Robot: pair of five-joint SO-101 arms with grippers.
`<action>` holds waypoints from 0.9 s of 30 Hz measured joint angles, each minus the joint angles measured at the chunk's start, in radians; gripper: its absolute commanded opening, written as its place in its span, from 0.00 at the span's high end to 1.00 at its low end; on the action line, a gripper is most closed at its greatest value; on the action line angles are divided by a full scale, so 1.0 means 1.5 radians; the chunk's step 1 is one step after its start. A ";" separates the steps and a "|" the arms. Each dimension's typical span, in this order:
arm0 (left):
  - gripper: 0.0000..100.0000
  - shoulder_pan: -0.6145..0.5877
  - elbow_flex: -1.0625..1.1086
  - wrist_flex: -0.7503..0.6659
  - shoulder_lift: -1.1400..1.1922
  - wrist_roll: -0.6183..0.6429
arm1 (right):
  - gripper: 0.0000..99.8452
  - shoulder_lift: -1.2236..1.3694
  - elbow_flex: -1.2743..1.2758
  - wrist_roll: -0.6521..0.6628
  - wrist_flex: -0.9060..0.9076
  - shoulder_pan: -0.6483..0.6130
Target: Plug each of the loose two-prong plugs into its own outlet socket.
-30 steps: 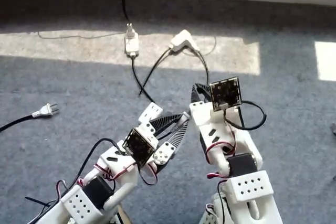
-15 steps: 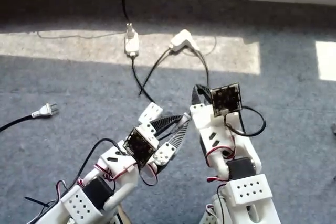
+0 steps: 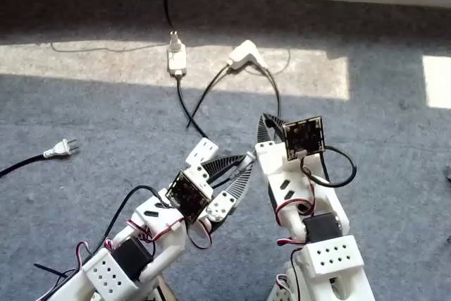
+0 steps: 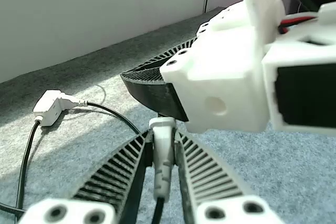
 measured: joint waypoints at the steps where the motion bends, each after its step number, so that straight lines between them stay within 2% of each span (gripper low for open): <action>1: 0.99 0.000 0.000 0.000 0.000 0.000 | 0.99 0.000 -0.017 0.000 0.024 -0.001; 11: 0.99 -0.005 0.000 -0.002 -0.002 -0.001 | 0.99 0.011 -0.237 -0.034 0.222 0.000; 15: 0.99 -0.004 0.000 -0.002 -0.002 -0.001 | 0.99 0.055 -0.350 -0.035 0.311 0.039; 18: 0.99 -0.005 0.000 0.010 -0.002 -0.001 | 0.99 0.137 -0.418 -0.035 0.359 0.102; 22: 0.99 -0.005 0.000 0.013 -0.002 -0.001 | 0.99 0.293 -0.443 -0.080 0.377 0.173; 27: 0.99 -0.058 0.000 0.017 -0.002 -0.001 | 0.99 0.516 -0.443 -0.108 0.377 0.219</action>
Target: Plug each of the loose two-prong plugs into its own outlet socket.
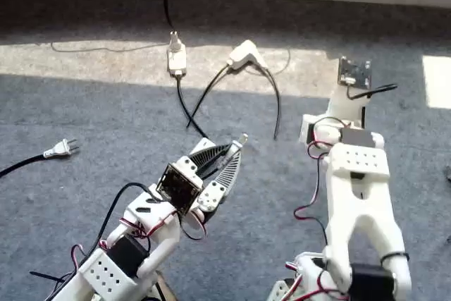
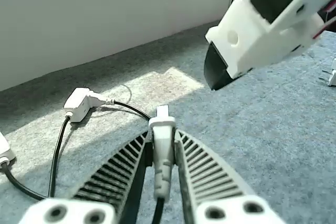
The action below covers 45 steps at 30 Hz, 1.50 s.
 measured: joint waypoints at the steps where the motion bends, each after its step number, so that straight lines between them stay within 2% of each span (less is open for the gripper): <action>1: 0.99 -0.007 0.000 0.006 0.000 0.000 | 0.99 0.049 -0.001 -0.001 -0.005 0.002; 7: 0.99 -0.018 -0.008 0.097 0.000 0.000 | 0.99 0.264 -0.018 -0.004 -0.105 0.009; 12: 0.99 -0.045 -0.079 0.215 0.000 0.000 | 0.99 0.264 -0.019 -0.004 -0.124 0.017; 19: 0.99 -0.164 -0.255 0.365 0.074 -0.011 | 0.99 0.257 -0.003 -0.004 -0.161 0.018; 23: 0.99 -0.196 -0.391 0.437 0.231 -0.079 | 0.99 0.257 -0.003 -0.004 -0.161 0.018; 26: 0.99 -0.222 -0.546 0.516 0.392 -0.131 | 0.99 0.257 -0.003 -0.004 -0.161 0.018; 30: 0.99 -0.225 -0.809 0.669 0.633 -0.184 | 0.99 0.257 -0.003 -0.004 -0.161 0.018; 36: 0.99 -0.238 -1.247 0.934 0.997 -0.189 | 0.99 0.257 -0.003 -0.004 -0.161 0.018; 39: 0.99 -0.234 -1.386 0.979 1.128 -0.122 | 0.99 0.257 -0.003 -0.004 -0.161 0.018; 45: 0.99 -0.236 -1.434 0.987 1.245 0.045 | 0.99 0.257 -0.003 -0.004 -0.161 0.018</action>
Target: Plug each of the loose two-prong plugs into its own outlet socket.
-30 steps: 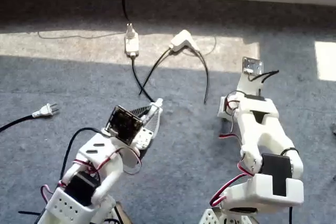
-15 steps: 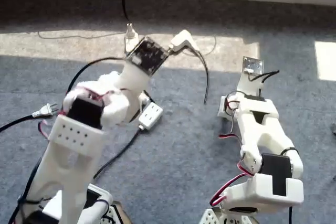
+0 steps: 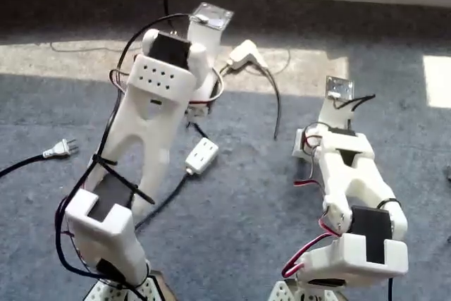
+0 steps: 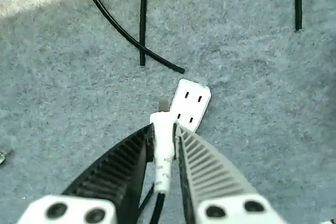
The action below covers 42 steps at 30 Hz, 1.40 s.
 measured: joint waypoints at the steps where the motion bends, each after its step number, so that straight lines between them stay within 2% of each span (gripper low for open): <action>1: 0.99 0.000 -0.001 0.000 0.011 0.033 | 0.99 0.000 0.000 0.000 0.000 0.000; 6: 0.99 0.001 -0.001 -0.001 0.040 0.207 | 0.99 0.000 0.000 0.000 0.000 0.000; 14: 0.99 0.008 0.032 -0.004 0.049 0.556 | 0.99 0.000 0.000 0.000 0.000 0.000; 20: 0.99 0.013 0.047 -0.004 0.049 0.746 | 0.99 0.000 0.000 0.000 0.000 0.000; 27: 0.99 0.042 0.072 -0.005 0.052 0.833 | 0.99 0.000 0.000 0.000 0.000 0.000; 36: 0.99 0.066 0.072 -0.051 0.153 0.842 | 0.99 0.000 0.000 0.000 0.000 0.000; 42: 0.99 0.064 0.072 -0.079 0.160 0.842 | 0.99 0.000 0.000 0.000 0.000 0.000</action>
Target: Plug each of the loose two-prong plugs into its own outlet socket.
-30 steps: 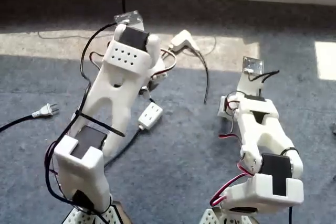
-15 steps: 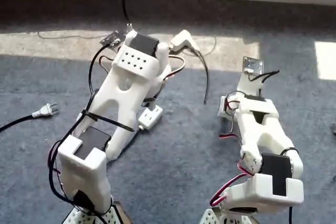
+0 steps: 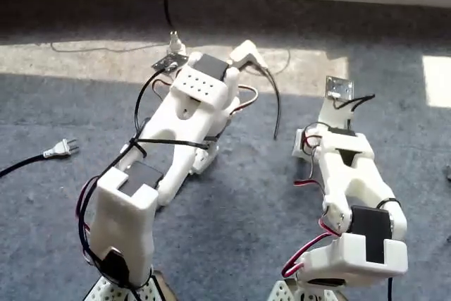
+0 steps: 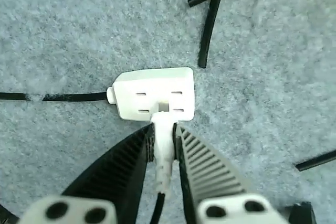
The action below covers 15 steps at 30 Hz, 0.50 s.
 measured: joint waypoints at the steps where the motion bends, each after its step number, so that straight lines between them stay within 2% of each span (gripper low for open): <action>1: 0.99 0.000 0.000 0.000 0.000 0.000 | 0.99 0.000 0.000 0.000 0.000 0.000; 15: 0.99 0.002 0.000 -0.033 0.001 0.000 | 0.99 0.000 0.000 0.000 0.000 0.000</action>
